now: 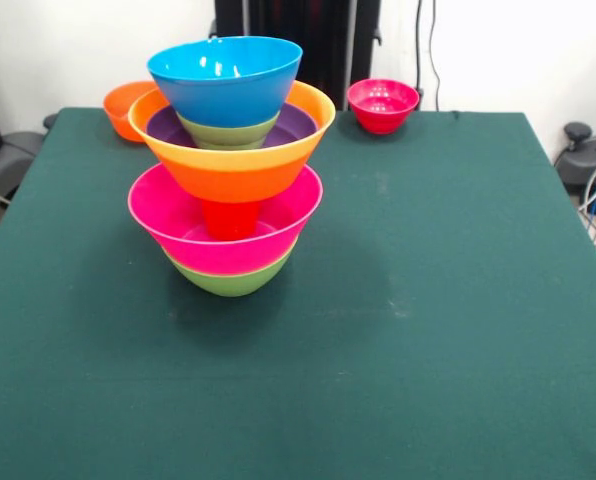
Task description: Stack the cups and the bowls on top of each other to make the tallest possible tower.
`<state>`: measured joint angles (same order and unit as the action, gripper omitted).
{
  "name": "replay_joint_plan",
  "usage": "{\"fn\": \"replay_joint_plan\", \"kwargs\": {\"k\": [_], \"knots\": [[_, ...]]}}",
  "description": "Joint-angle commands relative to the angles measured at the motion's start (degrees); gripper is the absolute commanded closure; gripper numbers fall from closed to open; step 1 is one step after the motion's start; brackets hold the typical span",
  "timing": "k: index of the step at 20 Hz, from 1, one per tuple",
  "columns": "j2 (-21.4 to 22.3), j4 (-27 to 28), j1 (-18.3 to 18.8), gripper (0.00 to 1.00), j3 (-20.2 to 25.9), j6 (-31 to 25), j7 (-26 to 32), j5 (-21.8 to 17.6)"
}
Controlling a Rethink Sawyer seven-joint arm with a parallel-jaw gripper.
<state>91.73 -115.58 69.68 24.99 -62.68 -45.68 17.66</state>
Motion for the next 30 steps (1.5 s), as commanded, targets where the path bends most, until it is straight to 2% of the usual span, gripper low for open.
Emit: {"fn": "replay_joint_plan", "kwargs": {"k": [1,15,23,30], "knots": [[-2.0,-2.8,-2.5,1.00,-0.7,-3.3,16.5,-4.0],[-1.5,-0.5,-2.4,1.00,-0.2,-6.9,14.3,-6.4],[-0.7,0.0,-4.2,1.00,-0.1,-7.6,10.7,-7.0],[1.3,-2.1,-7.0,1.00,-1.8,-6.3,7.3,-6.7]]}}
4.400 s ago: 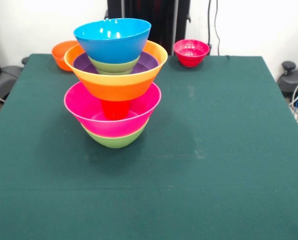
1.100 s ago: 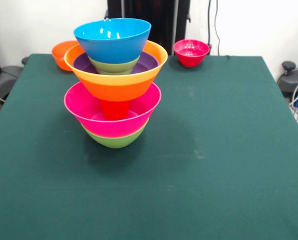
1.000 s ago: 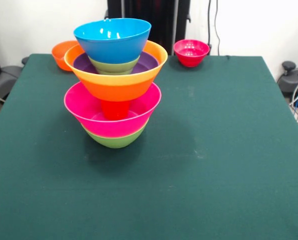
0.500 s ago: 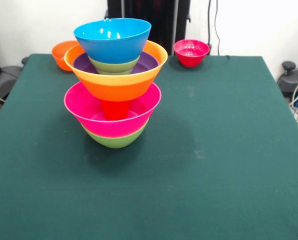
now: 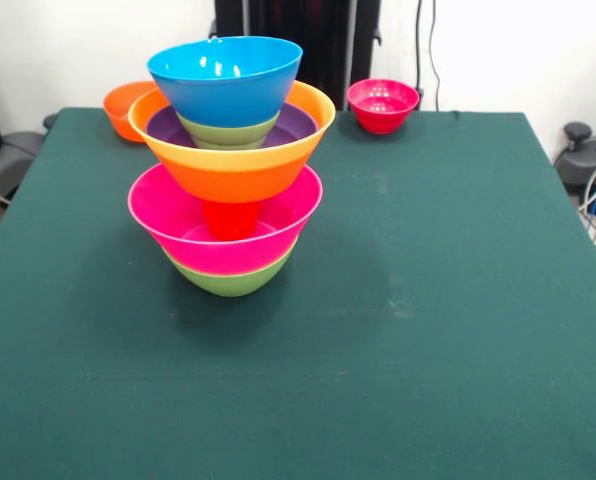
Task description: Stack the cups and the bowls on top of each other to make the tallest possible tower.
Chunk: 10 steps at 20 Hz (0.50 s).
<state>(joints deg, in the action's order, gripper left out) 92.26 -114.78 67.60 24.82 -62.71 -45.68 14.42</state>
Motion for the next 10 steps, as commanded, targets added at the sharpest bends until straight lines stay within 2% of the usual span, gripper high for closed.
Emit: {"fn": "replay_joint_plan", "kwargs": {"k": [1,10], "knots": [[1.1,-3.1,-5.4,1.00,-1.9,-6.0,6.5,-3.5],[3.9,-6.2,-11.7,1.00,-5.3,-4.2,0.1,-3.1]]}}
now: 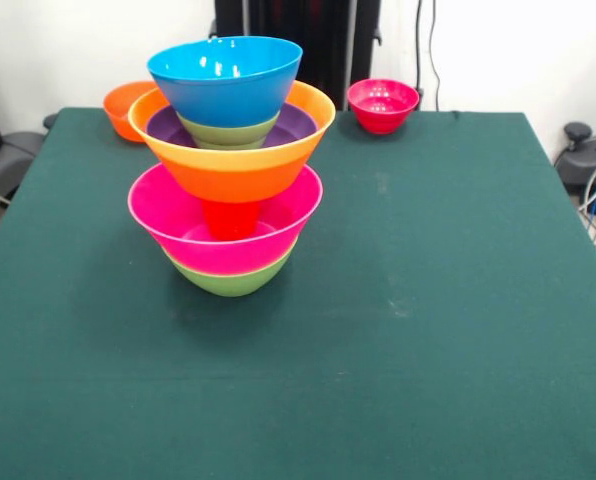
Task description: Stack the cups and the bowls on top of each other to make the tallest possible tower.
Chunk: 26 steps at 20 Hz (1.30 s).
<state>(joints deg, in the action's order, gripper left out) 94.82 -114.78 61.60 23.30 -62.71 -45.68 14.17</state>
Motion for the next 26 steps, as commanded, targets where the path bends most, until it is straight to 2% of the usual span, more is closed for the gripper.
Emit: {"fn": "replay_joint_plan", "kwargs": {"k": [1,9,26], "knots": [[1.6,-6.4,-6.4,1.00,-4.3,-4.1,-0.5,-2.9],[2.2,-8.3,-11.5,1.00,-7.9,-1.5,-3.2,-2.1],[1.8,-9.8,-19.1,1.00,-14.6,2.9,-5.9,-2.4]]}}
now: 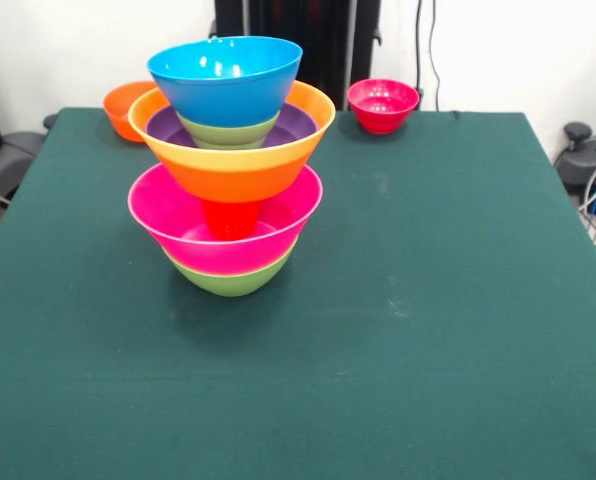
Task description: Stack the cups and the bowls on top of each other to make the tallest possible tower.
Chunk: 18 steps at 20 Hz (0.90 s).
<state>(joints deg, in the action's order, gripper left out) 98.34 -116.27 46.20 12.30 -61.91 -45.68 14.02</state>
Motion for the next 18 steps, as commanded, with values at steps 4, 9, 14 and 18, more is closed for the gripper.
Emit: {"fn": "replay_joint_plan", "kwargs": {"k": [4,9,14,18], "knots": [[-1.7,-9.3,-5.7,1.00,-4.6,3.7,-7.0,-2.0],[-2.1,-10.1,-8.4,1.00,-6.7,6.5,-7.6,-1.8],[-2.4,-10.9,-10.3,1.00,-8.4,8.4,-7.7,-1.7],[-2.9,-11.1,-11.3,1.00,-8.9,10.0,-7.6,-1.2]]}}
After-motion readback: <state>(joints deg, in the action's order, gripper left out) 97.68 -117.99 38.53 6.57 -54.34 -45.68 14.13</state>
